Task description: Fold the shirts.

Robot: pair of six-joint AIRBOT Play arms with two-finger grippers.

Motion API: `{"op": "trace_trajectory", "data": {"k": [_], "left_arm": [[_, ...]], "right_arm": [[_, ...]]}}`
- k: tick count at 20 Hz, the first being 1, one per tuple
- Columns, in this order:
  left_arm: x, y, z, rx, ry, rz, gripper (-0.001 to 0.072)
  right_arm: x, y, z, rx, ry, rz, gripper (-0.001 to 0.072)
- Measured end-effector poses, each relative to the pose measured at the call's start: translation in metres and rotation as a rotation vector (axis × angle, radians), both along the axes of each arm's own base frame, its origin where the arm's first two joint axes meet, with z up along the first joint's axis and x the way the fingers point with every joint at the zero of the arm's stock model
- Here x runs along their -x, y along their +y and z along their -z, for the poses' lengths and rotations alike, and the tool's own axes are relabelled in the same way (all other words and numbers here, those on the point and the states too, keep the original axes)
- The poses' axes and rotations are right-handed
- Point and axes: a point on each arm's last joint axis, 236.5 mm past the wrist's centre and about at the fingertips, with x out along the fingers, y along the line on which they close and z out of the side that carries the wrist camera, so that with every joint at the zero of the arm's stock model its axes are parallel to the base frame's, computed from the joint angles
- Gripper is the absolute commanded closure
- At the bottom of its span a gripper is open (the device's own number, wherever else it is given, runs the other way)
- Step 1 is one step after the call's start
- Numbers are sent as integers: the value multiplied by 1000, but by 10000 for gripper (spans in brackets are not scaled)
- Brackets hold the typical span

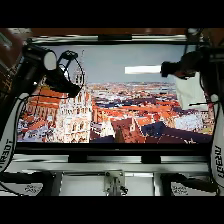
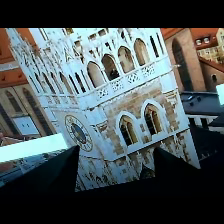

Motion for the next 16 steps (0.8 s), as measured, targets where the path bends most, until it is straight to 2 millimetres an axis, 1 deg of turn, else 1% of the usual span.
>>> {"op": "trace_trajectory", "data": {"k": [2, 5, 7, 10, 16], "left_arm": [[-2, 0, 8, -28, 9, -21, 162], [-4, 1, 14, -49, 10, -39, 162], [-5, 2, 15, -57, 9, -47, 163], [-8, 0, 16, -54, -4, -47, 165], [-11, -4, 17, -31, -19, -87, 167]], "right_arm": [[20, 13, 19, 3, 114, -44, 96], [37, 22, 32, 7, 205, -77, 96], [44, 26, 35, 3, 234, -90, 96], [49, 26, 37, 6, 258, -94, 96], [51, 28, 38, 4, 269, -100, 96]]}}
